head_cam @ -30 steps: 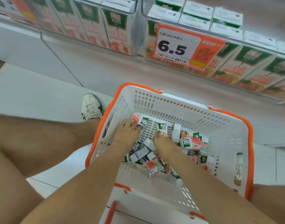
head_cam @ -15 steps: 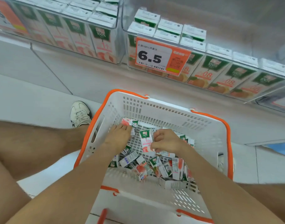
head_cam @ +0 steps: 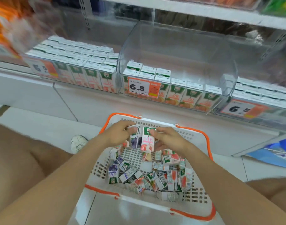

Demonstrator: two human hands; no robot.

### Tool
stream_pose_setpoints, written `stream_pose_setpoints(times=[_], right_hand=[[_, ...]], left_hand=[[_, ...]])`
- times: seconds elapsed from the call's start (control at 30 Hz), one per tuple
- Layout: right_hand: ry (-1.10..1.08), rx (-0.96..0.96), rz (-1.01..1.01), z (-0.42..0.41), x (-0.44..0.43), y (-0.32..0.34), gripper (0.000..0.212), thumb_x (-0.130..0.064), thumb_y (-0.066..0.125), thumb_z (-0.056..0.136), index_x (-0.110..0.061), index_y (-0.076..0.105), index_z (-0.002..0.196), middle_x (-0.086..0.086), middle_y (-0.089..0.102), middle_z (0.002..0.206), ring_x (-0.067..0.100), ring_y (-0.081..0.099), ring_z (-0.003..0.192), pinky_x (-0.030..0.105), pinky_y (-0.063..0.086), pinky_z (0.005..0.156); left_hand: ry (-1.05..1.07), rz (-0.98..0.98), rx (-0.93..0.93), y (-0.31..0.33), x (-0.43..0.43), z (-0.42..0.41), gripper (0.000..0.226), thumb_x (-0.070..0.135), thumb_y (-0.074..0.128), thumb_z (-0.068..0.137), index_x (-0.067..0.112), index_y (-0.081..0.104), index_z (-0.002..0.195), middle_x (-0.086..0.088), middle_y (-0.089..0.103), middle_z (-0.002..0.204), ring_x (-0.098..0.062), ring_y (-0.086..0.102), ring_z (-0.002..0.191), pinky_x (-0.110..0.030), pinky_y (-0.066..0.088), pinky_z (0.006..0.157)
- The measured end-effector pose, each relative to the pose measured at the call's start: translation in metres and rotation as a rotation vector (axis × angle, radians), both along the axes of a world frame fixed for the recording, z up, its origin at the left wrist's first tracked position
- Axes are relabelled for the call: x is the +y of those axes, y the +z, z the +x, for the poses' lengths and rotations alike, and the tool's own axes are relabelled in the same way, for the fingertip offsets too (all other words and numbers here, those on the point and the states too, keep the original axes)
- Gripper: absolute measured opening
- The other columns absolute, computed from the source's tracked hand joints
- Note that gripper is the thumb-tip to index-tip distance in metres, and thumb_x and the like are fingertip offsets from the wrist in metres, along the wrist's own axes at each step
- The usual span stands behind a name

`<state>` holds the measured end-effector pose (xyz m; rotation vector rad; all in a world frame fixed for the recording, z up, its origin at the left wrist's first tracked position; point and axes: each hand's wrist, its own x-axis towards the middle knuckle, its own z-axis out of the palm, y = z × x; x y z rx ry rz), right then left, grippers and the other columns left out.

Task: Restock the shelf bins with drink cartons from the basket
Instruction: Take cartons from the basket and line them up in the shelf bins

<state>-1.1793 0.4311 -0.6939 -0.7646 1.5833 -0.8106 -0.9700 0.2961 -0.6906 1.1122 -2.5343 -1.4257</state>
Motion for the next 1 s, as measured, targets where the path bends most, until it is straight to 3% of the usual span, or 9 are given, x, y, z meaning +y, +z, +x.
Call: stream_pose_setpoints(times=[0.07, 0.13, 0.23, 0.33, 0.47, 0.6, 0.73, 0.9, 1.0], right_hand=[[0.005, 0.047, -0.053, 0.006, 0.001, 0.015, 0.05, -0.046, 0.07, 0.097, 0.004, 0.065, 0.101, 0.005, 0.076, 0.085, 0.027, 0.073, 0.083, 0.047, 0.062, 0.09], [0.004, 0.084, -0.091, 0.013, 0.004, 0.033, 0.039, -0.037, 0.064, 0.103, -0.003, 0.062, 0.084, 0.001, 0.074, 0.073, 0.024, 0.073, 0.077, 0.045, 0.063, 0.087], [-0.013, 0.086, -0.149, 0.025, 0.008, 0.063, 0.042, -0.035, 0.063, 0.104, 0.007, 0.066, 0.104, 0.019, 0.078, 0.095, 0.033, 0.077, 0.09, 0.049, 0.062, 0.089], [-0.099, 0.07, -0.212, 0.038, 0.01, 0.093, 0.041, -0.035, 0.068, 0.101, 0.002, 0.062, 0.119, 0.021, 0.078, 0.094, 0.038, 0.077, 0.087, 0.048, 0.064, 0.084], [-0.203, 0.046, -0.376, 0.061, 0.002, 0.135, 0.026, -0.02, 0.063, 0.104, 0.003, 0.061, 0.116, 0.021, 0.078, 0.088, 0.037, 0.076, 0.079, 0.046, 0.065, 0.074], [-0.282, 0.08, -0.522, 0.084, -0.022, 0.176, 0.022, -0.009, 0.066, 0.098, -0.009, 0.052, 0.115, 0.016, 0.079, 0.092, 0.04, 0.076, 0.082, 0.057, 0.063, 0.077], [-0.216, 0.349, -0.748, 0.093, -0.056, 0.216, 0.038, -0.014, 0.061, 0.099, -0.035, 0.058, 0.131, -0.004, 0.077, 0.098, 0.024, 0.074, 0.082, 0.047, 0.063, 0.073], [-0.081, 0.789, -0.873, 0.089, -0.132, 0.249, 0.033, -0.022, 0.064, 0.092, -0.025, 0.059, 0.125, -0.01, 0.07, 0.095, 0.006, 0.062, 0.074, 0.017, 0.045, 0.066], [0.089, 1.16, -0.803, 0.081, -0.188, 0.245, 0.042, -0.025, 0.067, 0.096, -0.013, 0.054, 0.134, 0.008, 0.066, 0.111, 0.027, 0.061, 0.096, 0.035, 0.044, 0.077]], left_hand=[[-0.084, -0.04, -0.029, 0.02, -0.006, 0.006, 0.018, 0.037, 0.047, 0.112, 0.024, 0.059, 0.107, 0.001, 0.053, 0.103, -0.015, 0.055, 0.085, -0.036, 0.055, 0.096], [-0.132, -0.081, -0.08, 0.042, -0.013, 0.007, 0.028, 0.04, 0.046, 0.111, 0.022, 0.067, 0.111, 0.0, 0.06, 0.096, -0.02, 0.059, 0.086, -0.044, 0.056, 0.094], [-0.197, -0.156, -0.123, 0.081, -0.018, 0.004, 0.03, 0.041, 0.047, 0.111, 0.02, 0.068, 0.113, 0.003, 0.064, 0.091, -0.016, 0.061, 0.084, -0.039, 0.052, 0.084], [-0.224, -0.22, -0.117, 0.12, -0.022, 0.001, 0.031, 0.046, 0.05, 0.109, 0.021, 0.068, 0.112, -0.007, 0.071, 0.101, -0.024, 0.067, 0.093, -0.046, 0.055, 0.087], [-0.143, -0.243, -0.019, 0.166, -0.036, 0.01, 0.026, 0.04, 0.063, 0.104, 0.015, 0.071, 0.105, -0.001, 0.076, 0.09, -0.015, 0.074, 0.082, -0.032, 0.059, 0.078], [-0.01, -0.209, 0.17, 0.201, -0.062, 0.038, 0.025, 0.043, 0.068, 0.1, 0.019, 0.075, 0.099, -0.007, 0.075, 0.086, -0.015, 0.07, 0.076, -0.037, 0.058, 0.079], [0.248, -0.281, 0.33, 0.216, -0.092, 0.064, 0.041, 0.043, 0.056, 0.106, 0.007, 0.062, 0.087, -0.005, 0.054, 0.074, -0.01, 0.051, 0.064, -0.034, 0.044, 0.069], [0.469, -0.5, 0.307, 0.206, -0.131, 0.069, 0.033, 0.048, 0.049, 0.107, 0.022, 0.063, 0.093, -0.001, 0.065, 0.083, -0.017, 0.06, 0.078, -0.035, 0.042, 0.07], [0.477, -0.545, 0.249, 0.203, -0.135, 0.063, 0.036, 0.045, 0.045, 0.109, 0.014, 0.064, 0.105, -0.003, 0.064, 0.086, -0.025, 0.059, 0.087, -0.036, 0.038, 0.073]])
